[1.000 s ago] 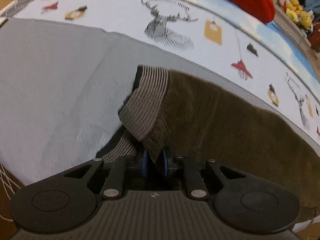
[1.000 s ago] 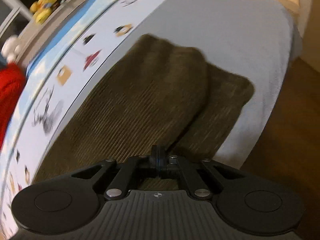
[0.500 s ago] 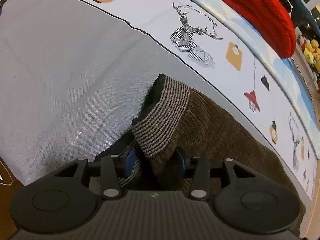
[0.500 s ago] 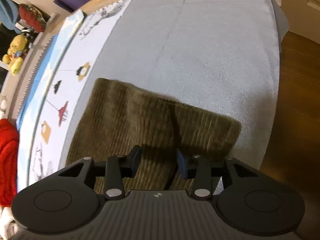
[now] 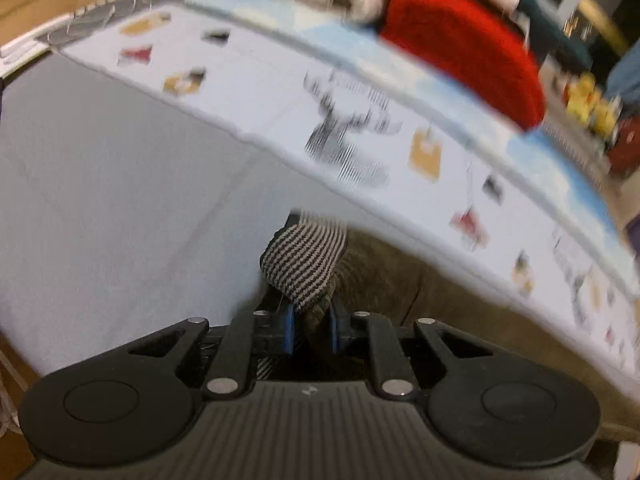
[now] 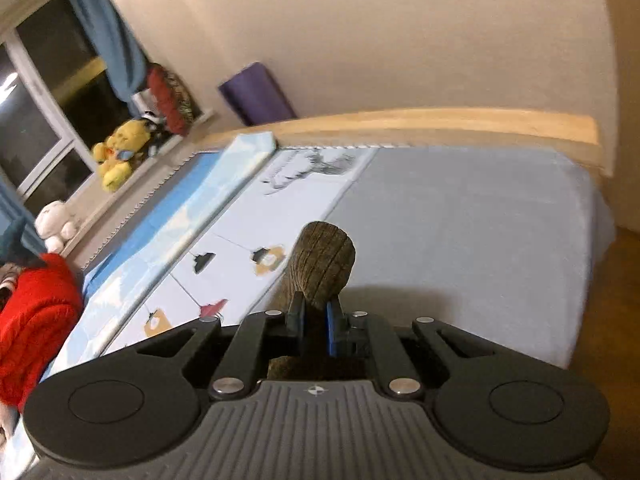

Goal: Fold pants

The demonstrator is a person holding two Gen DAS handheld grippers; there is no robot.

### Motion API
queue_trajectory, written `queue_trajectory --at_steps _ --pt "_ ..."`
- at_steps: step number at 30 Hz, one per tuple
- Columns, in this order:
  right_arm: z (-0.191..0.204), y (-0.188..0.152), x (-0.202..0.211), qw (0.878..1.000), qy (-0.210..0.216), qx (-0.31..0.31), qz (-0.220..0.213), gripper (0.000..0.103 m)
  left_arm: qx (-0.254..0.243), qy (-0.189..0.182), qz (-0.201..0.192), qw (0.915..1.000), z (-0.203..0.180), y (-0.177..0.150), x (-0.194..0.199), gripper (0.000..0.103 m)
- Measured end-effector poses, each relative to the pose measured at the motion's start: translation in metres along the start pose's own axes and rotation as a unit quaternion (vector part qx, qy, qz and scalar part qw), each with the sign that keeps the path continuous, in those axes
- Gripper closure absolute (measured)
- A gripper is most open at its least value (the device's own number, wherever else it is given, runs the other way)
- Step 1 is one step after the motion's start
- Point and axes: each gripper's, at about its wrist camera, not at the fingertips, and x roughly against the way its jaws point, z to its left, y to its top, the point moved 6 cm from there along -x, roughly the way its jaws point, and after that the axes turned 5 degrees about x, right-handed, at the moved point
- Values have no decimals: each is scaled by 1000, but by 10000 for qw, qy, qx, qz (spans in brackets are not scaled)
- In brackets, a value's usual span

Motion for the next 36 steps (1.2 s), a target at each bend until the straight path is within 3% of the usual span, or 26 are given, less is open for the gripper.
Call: queue_trajectory --at_steps 2,3,5,7,9,12,14,16,18,20,21,23,25,26,28,30,32,36 --pt "-18 -23 -21 9940 -634 214 864 93 -282 324 663 9969 7 -15 -20 84" --pt "-34 -35 -32 9876 -894 2 1294 93 -453 444 855 9943 8 -20 -27 84" --pt "-59 -50 -41 9778 -1126 -480 1699 93 -627 484 1011 9917 9 -25 -30 84" --pt "-61 -47 -41 9803 -955 -601 1624 93 -597 406 994 9924 10 -24 -26 84" --pt "-49 -42 -36 9859 -801 -308 1436 93 -587 369 965 9929 8 -24 -21 84" --pt "-43 -47 -40 9828 -1019 32 1539 93 -799 489 1058 9900 4 -28 -23 80" --pt "-49 -54 -45 9757 -1304 79 1762 87 -956 695 1048 9874 5 -31 -23 67" --pt "-51 -47 -38 9726 -1669 232 1604 70 -1003 957 744 9875 8 -25 -17 38" --pt "-39 -34 -24 9755 -1827 523 1109 70 -862 993 411 9905 12 -15 -8 35" --pt "-17 -18 -11 9784 -1656 1140 473 70 -687 835 -21 9941 13 -3 3 39" --pt "-3 -15 -8 9775 -1496 1474 218 70 -686 675 -257 9950 9 2 9 49" --pt "17 -18 -9 9747 -1181 1896 97 70 -783 283 -505 9952 -5 6 16 59" --pt "28 -29 -20 9749 -743 2049 452 70 -1010 -11 -474 9938 -20 2 13 73" --pt "33 -38 -27 9735 -543 2085 761 71 -1193 -25 -411 9920 -26 -3 9 74" --pt "38 -52 -40 9689 -255 2100 1287 71 -1543 165 -191 9877 -31 -12 -3 74" --pt "44 -62 -46 9645 -114 2139 1544 71 -1690 453 290 9841 -24 -23 -22 74" --pt "45 -70 -54 9559 -141 2356 1746 70 -1653 833 792 9795 -8 -36 -39 75" --pt "31 -90 -76 9275 -805 2699 2460 70 -1832 931 665 9764 -14 -34 -37 75"
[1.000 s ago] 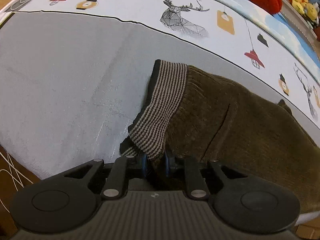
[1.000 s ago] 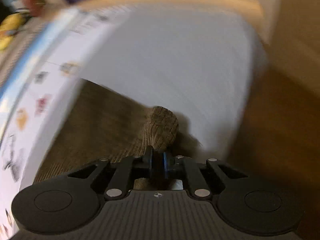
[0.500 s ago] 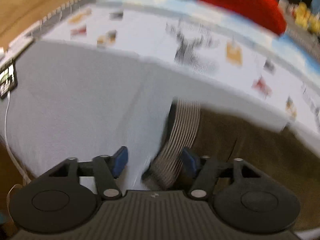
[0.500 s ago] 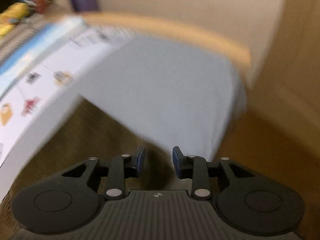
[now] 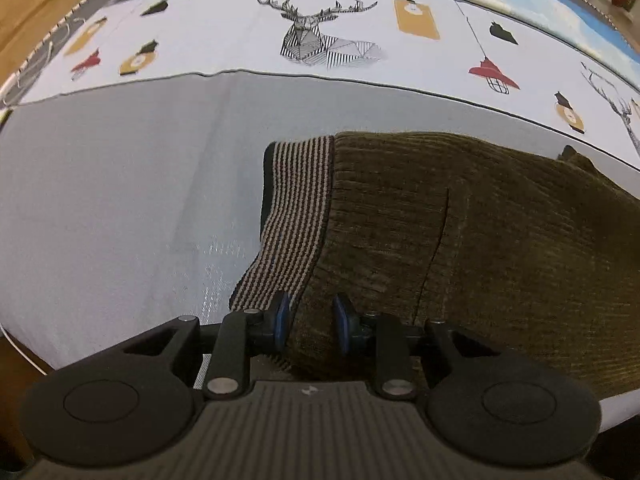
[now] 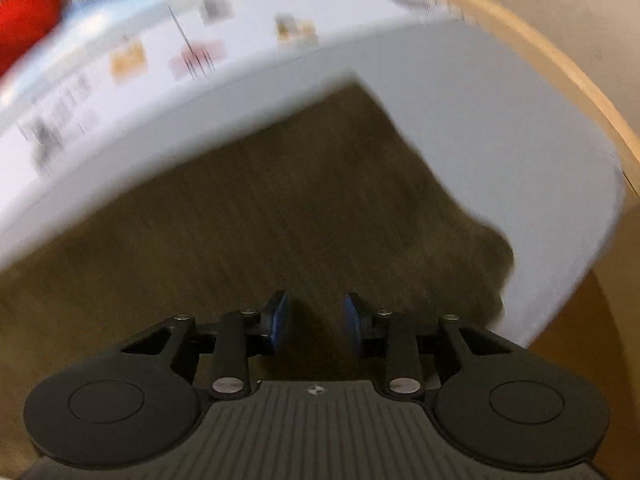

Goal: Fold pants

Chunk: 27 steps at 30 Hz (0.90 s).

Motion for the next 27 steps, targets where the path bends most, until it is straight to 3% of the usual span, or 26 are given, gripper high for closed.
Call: queue_trajectory --at_steps 4,8,11,14,17,21,24,27 --pt "3 10 10 9990 190 -43 -403 70 -43 -272 -945 9951 -17 21 30 74" --pt "16 21 22 9962 267 101 -822 70 113 -596 -1330 9893 -35 40 37 74" --pt "28 30 37 9920 431 108 -1185 70 192 -538 -1016 9932 -42 45 15 74" --pt "49 40 60 9843 602 232 -1642 70 266 47 -104 9996 -34 24 -18 75" --pt "79 47 82 9741 745 583 -2053 70 478 80 -183 9987 -34 31 -14 75" --pt "128 55 97 9618 1049 1101 -2278 70 489 61 -415 9979 -38 39 -7 72" --pt "173 57 108 9498 1242 1537 -2425 70 438 -8 -503 9978 -42 43 -5 42" --pt "216 55 120 9345 1432 1945 -2617 70 306 115 -558 9979 -47 45 -6 40"
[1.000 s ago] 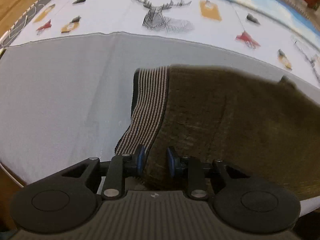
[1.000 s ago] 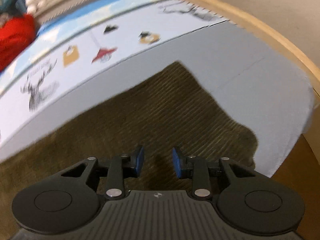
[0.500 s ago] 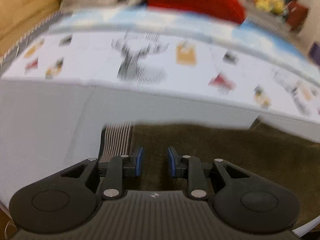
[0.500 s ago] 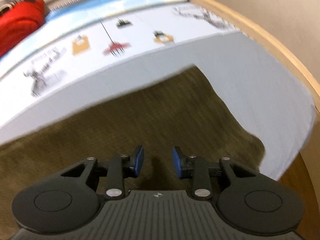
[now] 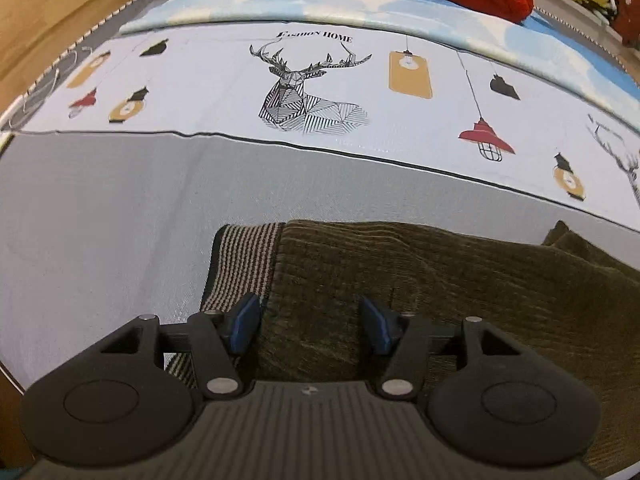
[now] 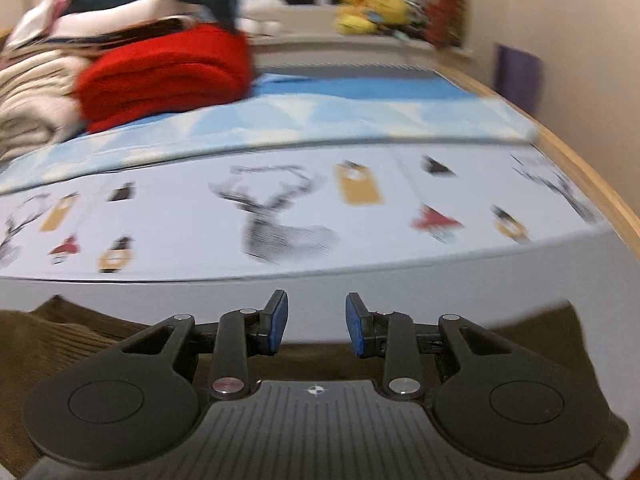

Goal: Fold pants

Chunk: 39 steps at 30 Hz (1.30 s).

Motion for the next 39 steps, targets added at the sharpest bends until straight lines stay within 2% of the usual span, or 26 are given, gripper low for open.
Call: queue_trajectory --at_steps 3,8,12,14,16,18,22,26,27,28,29,32,33,35,36,38,39 --pt "41 15 -6 9989 339 272 -176 70 -44 23 -110 9999 -3 1 -1 36" --pt "104 29 -18 9936 918 597 -264 70 1 112 -444 9990 -8 10 4 36" --pt "150 34 -35 9858 1558 615 78 69 -92 -177 -490 9986 -18 16 8 36" --pt "171 34 -44 9805 1842 619 284 63 -181 -358 -413 9983 -25 15 7 36" --pt "190 32 -54 9757 2057 612 438 61 -353 -287 -292 9985 -30 12 3 36" --pt "209 31 -68 9703 2262 574 631 60 -535 -58 -124 9985 -31 7 -5 36" --pt "242 24 -98 9568 2647 420 1131 58 -568 -98 -82 9983 -27 5 -8 36" --pt "263 12 -132 9490 2682 304 1630 58 -665 -157 -69 9976 -25 3 -9 36" --pt "266 10 -138 9455 2746 304 1725 61 -691 -171 -70 9974 -24 3 -9 36" --pt "271 11 -141 9423 2855 342 1711 84 -720 -181 -70 9972 -25 3 -9 36" --pt "275 16 -142 9445 2854 407 1573 94 -741 -186 -68 9971 -25 3 -9 36" --pt "282 34 -139 9508 2853 430 1127 96 -767 -194 -54 9968 -25 3 -10 36" --pt "282 38 -139 9534 2824 423 975 103 -769 -200 -42 9968 -25 3 -10 36" --pt "284 47 -136 9587 2733 476 628 103 -778 -187 -29 9968 -25 4 -11 36" --pt "284 51 -135 9643 2542 570 472 103 -779 -179 -26 9968 -26 4 -11 36" --pt "279 52 -139 9717 2215 647 497 103 -756 -179 -35 9970 -26 4 -10 36" --pt "274 52 -139 9711 2230 625 584 102 -737 -187 -42 9971 -26 4 -9 36"
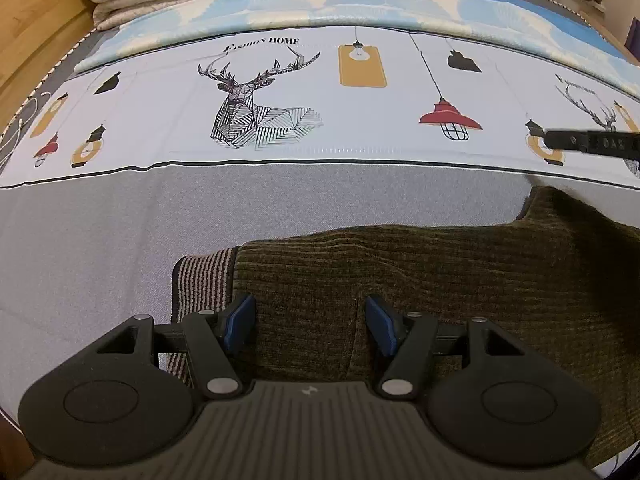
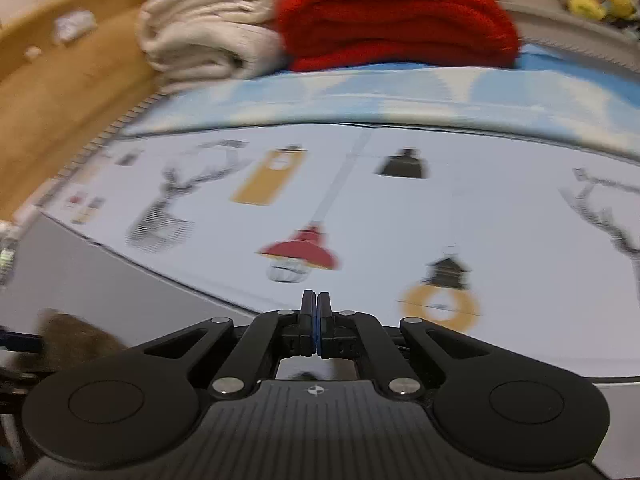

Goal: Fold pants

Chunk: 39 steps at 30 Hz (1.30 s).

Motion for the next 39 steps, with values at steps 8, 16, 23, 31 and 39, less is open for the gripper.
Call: queue_trajectory --at_steps 8,16,23,31,39 --pt "1 -28 16 9958 455 503 613 48 241 -63 -90 9997 0 2 7 36" --pt "25 -31 1 9936 379 882 588 99 252 -1 -362 9990 0 6 14 36" --pt "4 -14 -7 9986 -279 427 119 103 16 565 471 9973 19 -17 -11 37" --pt "-15 1 21 9984 -521 -60 -193 92 124 330 -295 9989 18 0 16 37" --pt "-46 11 120 9921 -899 -203 -856 62 -113 580 239 9980 8 -12 1 28"
